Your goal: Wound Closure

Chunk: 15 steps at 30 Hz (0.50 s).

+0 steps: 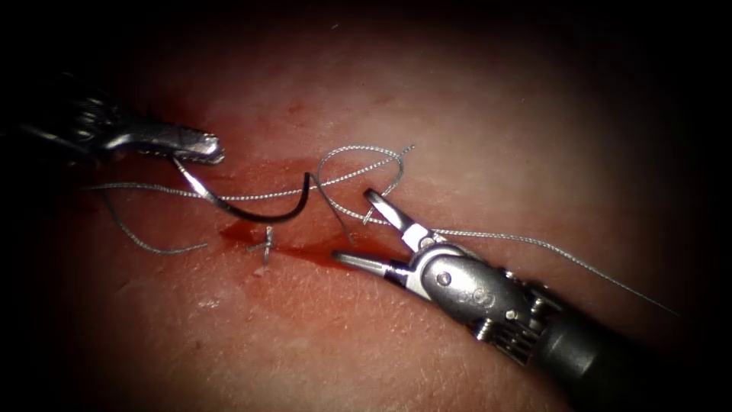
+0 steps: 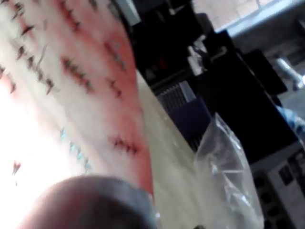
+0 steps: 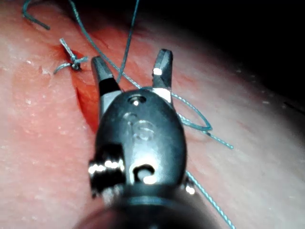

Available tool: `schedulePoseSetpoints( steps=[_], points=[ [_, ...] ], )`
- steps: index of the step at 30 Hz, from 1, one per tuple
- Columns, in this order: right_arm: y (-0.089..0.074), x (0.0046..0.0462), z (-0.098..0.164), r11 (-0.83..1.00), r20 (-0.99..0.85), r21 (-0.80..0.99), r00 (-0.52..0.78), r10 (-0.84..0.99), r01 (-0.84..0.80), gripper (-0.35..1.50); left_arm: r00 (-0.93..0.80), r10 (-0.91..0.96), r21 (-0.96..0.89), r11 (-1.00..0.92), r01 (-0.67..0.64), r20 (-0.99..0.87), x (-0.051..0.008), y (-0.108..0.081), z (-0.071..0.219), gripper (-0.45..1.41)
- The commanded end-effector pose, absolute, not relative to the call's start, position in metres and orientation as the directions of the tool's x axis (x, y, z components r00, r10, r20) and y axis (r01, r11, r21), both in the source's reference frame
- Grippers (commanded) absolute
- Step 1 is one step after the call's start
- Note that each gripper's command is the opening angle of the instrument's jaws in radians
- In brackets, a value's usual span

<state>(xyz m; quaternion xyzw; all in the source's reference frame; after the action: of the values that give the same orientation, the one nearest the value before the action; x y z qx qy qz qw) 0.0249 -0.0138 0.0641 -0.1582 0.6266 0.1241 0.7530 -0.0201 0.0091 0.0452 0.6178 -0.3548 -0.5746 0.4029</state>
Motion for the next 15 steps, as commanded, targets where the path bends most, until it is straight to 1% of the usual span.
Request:
schedulePoseSetpoints(
  steps=[1,6,9,10,15],
  points=[
    [-0.013,0.0255,0.0636,0.916,-0.984,-0.08,0.179,-0.009,-0.394,1.21,0.077,-0.933,0.935,-0.354,-0.011,-0.352,-0.0197,0.0109,0.0435,-0.45],
    [-0.0131,0.0261,0.0637,0.91,-0.983,-0.072,0.184,0.005,-0.408,1.21,0.029,-0.973,0.971,-0.232,-0.05,-0.231,-0.0183,0.0126,0.0403,-0.45],
    [-0.0133,0.0264,0.0636,0.906,-0.983,-0.062,0.184,0.018,-0.418,1.23,-0.013,-0.994,0.991,-0.109,-0.076,-0.111,-0.0174,0.0136,0.0391,-0.45],
    [-0.0134,0.0265,0.0635,0.903,-0.983,-0.052,0.182,0.03,-0.426,1.23,-0.036,-0.997,0.995,-0.064,-0.076,-0.067,-0.0165,0.0143,0.0379,-0.45],
    [-0.0134,0.0265,0.0634,0.891,-0.982,-0.01,0.172,0.077,-0.455,1.23,-0.118,-0.993,0.999,-0.017,-0.035,-0.021,-0.0139,0.0166,0.0351,-0.45]
  ],
)
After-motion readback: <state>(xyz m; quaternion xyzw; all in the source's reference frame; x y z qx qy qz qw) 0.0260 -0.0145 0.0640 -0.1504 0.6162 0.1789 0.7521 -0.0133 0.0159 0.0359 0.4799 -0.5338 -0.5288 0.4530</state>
